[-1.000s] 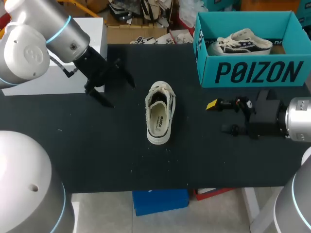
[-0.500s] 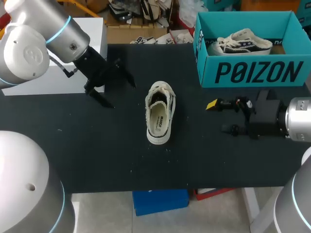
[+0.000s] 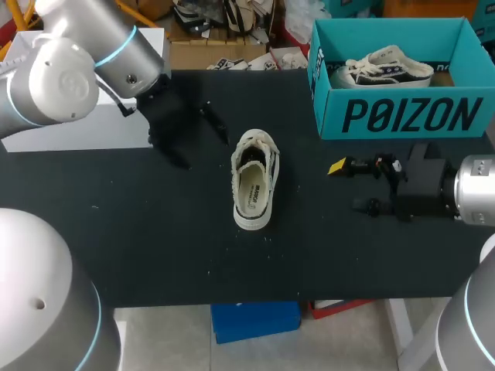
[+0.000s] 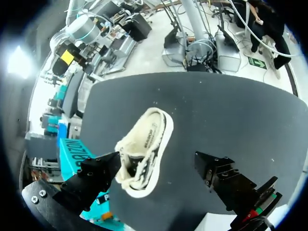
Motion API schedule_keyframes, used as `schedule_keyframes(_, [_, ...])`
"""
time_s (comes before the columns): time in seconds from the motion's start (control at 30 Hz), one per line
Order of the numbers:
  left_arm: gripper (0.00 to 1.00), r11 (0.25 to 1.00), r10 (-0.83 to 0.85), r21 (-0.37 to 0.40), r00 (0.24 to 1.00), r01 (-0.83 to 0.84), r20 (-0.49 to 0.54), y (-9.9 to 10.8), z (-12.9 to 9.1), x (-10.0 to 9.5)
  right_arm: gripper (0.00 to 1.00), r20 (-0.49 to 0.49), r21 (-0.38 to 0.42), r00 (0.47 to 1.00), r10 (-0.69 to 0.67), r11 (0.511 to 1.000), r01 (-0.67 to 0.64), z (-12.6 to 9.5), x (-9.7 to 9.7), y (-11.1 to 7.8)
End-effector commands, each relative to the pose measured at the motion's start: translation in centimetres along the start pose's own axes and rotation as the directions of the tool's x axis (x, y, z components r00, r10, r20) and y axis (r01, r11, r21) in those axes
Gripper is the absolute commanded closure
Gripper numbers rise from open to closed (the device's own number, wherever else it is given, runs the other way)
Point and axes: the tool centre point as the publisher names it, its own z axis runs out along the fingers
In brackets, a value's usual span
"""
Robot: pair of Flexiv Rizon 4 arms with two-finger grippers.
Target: Take the shoe out of the shoebox, open the shoe tongue, remove and reinsert the insole, then place the shoe into the shoebox
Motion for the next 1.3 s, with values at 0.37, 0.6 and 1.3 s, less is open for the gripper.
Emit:
schedule_keyframes(0.37, [0.13,0.988,0.151,0.003,0.966,-0.154,-0.208,3.0,4.1,-0.8,0.0,0.0,0.0,1.0,0.001,1.0,-0.001,0.0,0.0,0.0])
schedule_keyframes(0.6, [0.42,0.984,0.167,-0.026,0.966,-0.175,-0.195,3.9,6.0,-0.5,0.0,0.0,0.0,1.0,0.001,1.0,-0.001,0.0,0.0,0.0])
schedule_keyframes(1.3, [0.49,0.96,0.244,-0.077,0.942,-0.268,-0.229,4.7,9.7,0.0,0.0,0.0,0.0,1.0,0.001,1.0,-0.001,0.0,0.0,0.0])
